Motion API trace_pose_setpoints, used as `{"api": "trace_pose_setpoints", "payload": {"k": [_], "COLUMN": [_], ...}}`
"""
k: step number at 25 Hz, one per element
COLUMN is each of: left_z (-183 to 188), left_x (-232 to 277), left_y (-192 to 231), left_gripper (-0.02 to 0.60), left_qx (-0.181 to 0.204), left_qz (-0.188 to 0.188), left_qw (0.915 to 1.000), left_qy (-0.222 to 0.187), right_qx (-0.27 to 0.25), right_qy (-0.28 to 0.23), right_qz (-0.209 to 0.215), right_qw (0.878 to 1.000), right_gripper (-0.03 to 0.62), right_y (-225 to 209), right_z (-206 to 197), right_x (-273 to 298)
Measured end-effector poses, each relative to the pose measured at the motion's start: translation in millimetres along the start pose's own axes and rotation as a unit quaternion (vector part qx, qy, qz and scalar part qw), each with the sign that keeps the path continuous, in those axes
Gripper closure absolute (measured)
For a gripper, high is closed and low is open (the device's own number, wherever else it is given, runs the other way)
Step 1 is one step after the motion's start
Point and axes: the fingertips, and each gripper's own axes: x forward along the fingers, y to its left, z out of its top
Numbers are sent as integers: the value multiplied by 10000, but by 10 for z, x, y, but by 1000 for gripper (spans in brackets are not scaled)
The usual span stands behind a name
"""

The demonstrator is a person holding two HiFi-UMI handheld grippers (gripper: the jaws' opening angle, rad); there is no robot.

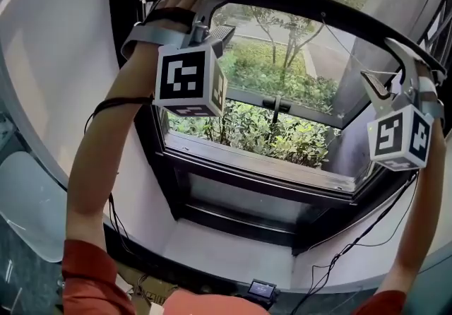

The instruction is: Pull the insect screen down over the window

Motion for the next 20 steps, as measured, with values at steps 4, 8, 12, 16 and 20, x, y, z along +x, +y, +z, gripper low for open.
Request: {"api": "trace_pose_setpoints", "payload": {"k": [4, 8, 12, 16, 20], "left_z": [12, -7, 19, 39, 27], "left_x": [-55, -99, -140, -199, -218], "left_y": [-150, -288, -385, -541, -644], "left_gripper": [333, 333, 333, 333, 333], "left_qx": [-77, -68, -108, -207, -220], "left_qz": [-142, -200, -213, -312, -271], "left_qw": [9999, 9998, 9997, 9992, 9993], "left_qy": [-19, -14, -56, -111, -127], "right_qx": [43, 67, 136, 197, 270], "right_qy": [-27, -36, -34, -61, -65], "right_qz": [117, 172, 200, 224, 257], "right_qw": [9999, 9998, 9997, 9995, 9993], "right_gripper": [261, 258, 258, 258, 258], "right_y": [142, 283, 408, 548, 669], "right_z": [13, 17, 14, 30, 42], "right_x": [-33, -67, -103, -136, -149]}}
